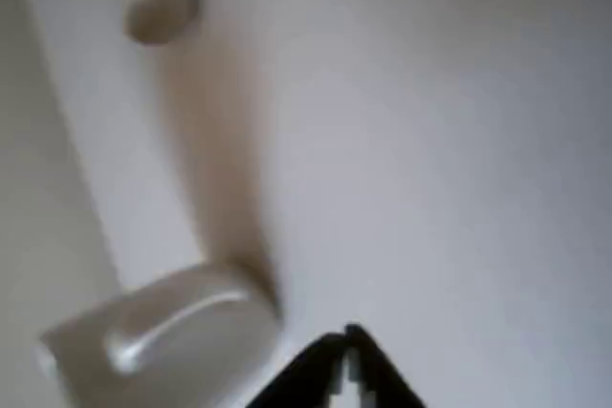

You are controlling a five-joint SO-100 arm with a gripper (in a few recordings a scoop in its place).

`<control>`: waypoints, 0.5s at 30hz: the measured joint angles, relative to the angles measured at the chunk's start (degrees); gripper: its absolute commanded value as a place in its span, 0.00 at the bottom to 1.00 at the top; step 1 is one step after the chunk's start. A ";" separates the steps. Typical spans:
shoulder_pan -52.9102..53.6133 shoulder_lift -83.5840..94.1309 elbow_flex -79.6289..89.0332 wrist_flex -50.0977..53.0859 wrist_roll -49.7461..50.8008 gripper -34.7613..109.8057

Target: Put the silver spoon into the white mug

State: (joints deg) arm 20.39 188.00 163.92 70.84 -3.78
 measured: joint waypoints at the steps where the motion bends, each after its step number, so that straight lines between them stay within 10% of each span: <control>1: 0.00 -0.53 -1.05 -0.97 0.35 0.23; 15: 5.01 -54.40 -37.09 -12.22 18.63 0.47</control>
State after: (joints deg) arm 25.40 133.59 126.83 58.62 14.85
